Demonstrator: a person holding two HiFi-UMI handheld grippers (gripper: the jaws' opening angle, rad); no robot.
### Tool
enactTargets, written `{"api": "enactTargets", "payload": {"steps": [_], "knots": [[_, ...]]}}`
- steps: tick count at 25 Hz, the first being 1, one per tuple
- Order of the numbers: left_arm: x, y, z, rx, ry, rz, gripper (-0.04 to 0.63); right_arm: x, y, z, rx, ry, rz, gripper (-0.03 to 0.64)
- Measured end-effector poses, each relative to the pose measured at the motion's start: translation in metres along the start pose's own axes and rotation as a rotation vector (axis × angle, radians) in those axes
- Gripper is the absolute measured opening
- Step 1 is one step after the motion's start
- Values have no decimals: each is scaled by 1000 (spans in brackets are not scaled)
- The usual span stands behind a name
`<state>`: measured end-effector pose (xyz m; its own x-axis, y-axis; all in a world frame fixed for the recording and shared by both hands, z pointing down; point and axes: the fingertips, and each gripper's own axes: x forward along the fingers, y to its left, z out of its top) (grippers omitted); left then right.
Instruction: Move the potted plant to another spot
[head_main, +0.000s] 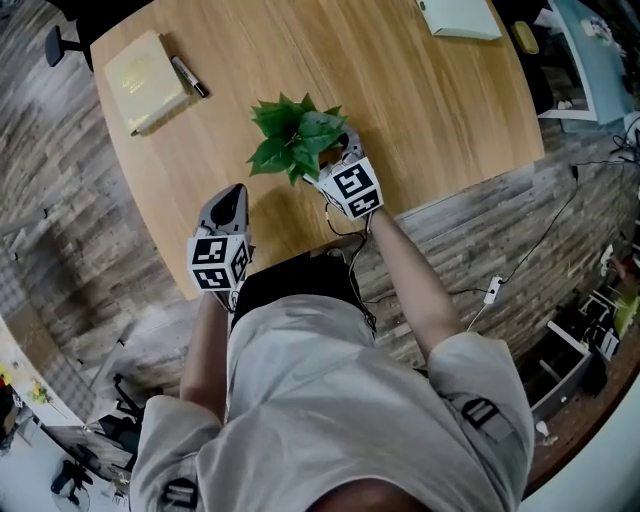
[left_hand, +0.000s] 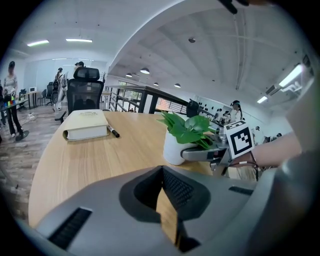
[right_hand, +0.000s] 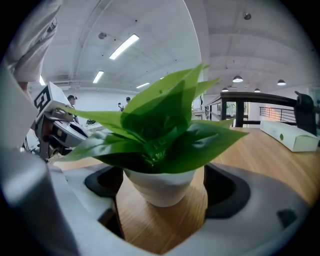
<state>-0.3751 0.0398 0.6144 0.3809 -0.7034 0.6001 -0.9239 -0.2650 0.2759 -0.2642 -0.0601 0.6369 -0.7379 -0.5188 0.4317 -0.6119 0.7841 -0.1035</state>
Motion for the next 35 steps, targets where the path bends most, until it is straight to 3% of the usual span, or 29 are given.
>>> {"api": "enactTargets", "payload": {"steps": [7,18,35], "knots": [[-6,9,0,11,-1,-2,12,6,4,8,-43,-48,-39,477],[-17,-2,-2,20,4,-28,12,-4,8,10,-27,-47,-82,462],[-16,2,21,16,-44,7,12,-17,15,22,4,-66,-70,457]]}}
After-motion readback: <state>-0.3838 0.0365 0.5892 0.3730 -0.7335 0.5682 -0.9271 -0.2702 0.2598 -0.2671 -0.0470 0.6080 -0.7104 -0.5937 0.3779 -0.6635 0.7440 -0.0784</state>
